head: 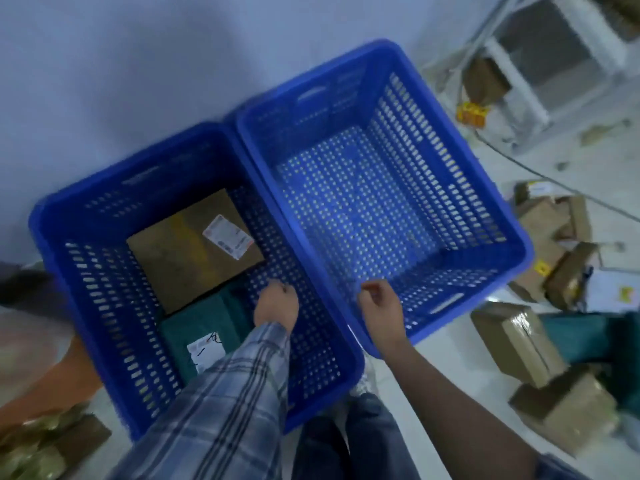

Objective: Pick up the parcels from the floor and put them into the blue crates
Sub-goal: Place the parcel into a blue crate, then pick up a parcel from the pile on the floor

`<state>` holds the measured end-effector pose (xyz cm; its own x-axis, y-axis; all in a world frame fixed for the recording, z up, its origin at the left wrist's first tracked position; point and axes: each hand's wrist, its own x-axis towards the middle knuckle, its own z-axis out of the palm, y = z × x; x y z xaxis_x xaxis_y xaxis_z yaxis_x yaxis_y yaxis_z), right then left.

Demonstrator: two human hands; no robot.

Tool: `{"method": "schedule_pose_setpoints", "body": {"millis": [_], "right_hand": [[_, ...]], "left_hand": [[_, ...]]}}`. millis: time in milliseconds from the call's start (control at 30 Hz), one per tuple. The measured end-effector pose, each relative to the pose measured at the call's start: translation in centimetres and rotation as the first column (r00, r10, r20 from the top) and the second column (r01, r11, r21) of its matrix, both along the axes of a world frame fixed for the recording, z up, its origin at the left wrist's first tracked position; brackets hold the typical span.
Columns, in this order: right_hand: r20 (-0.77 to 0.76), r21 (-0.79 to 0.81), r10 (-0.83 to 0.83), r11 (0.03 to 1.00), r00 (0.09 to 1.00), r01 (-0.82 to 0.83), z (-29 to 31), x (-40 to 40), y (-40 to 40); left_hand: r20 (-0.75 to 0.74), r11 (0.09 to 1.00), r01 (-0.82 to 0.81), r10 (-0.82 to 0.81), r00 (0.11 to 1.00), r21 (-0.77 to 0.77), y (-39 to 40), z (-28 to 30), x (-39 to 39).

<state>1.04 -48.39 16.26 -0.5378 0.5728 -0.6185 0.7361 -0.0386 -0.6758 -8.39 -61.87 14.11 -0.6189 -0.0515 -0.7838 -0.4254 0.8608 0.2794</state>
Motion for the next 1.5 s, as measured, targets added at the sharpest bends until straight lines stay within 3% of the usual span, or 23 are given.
{"method": "schedule_pose_setpoints", "body": {"millis": [67, 233, 333, 467, 633, 833, 967, 1233, 1400, 1500], "right_hand": [[0.008, 0.083, -0.146, 0.986, 0.989, 0.144, -0.2, 2.8, 2.9], [0.11, 0.206, -0.402, 0.904, 0.909, 0.375, -1.1, 12.1, 10.9], [0.279, 0.084, -0.445, 0.894, 0.851, 0.44, -2.8, 18.9, 15.5], [0.492, -0.087, -0.348, 0.893, 0.798, 0.442, -3.2, 28.1, 19.6], [0.538, -0.153, -0.395, 0.823, 0.744, 0.547, -2.7, 36.5, 22.4], [0.529, -0.237, -0.468, 0.72, 0.708, 0.653, -2.8, 41.8, 26.1], [0.489, -0.271, -0.512, 0.68, 0.706, 0.681, -3.9, 43.4, 29.1], [0.518, -0.3, -0.604, 0.535, 0.606, 0.79, -6.7, 45.6, 33.0], [0.569, -0.29, -0.698, 0.324, 0.435, 0.9, -6.9, 46.9, 35.3], [0.551, -0.219, -0.747, 0.3, 0.371, 0.928, -7.4, 48.4, 38.2]], "left_hand": [[-0.111, 0.995, 0.006, 0.005, 0.994, 0.099, 3.9, 1.4, 0.8], [-0.316, 0.923, 0.242, -0.143, 0.938, 0.3, 12.4, 2.6, 6.4], [-0.362, 0.878, 0.374, -0.258, 0.896, 0.298, 15.7, 1.8, 10.2], [-0.413, 0.815, 0.527, -0.406, 0.815, 0.24, 19.8, 1.2, 14.9], [-0.297, 0.745, 0.654, -0.6, 0.743, 0.131, 25.3, 0.8, 20.5], [0.071, 0.683, 0.728, -0.73, 0.68, 0.055, 33.8, 0.0, 25.7], [0.105, 0.633, 0.773, -0.772, 0.627, 0.043, 38.8, -1.0, 28.4], [0.18, 0.514, 0.855, -0.849, 0.497, 0.065, 44.3, -4.8, 30.6], [0.296, 0.503, 0.864, -0.828, 0.475, 0.022, 47.5, -7.8, 31.2], [0.308, 0.506, 0.856, -0.835, 0.456, 0.102, 50.2, -8.8, 32.5]]}}
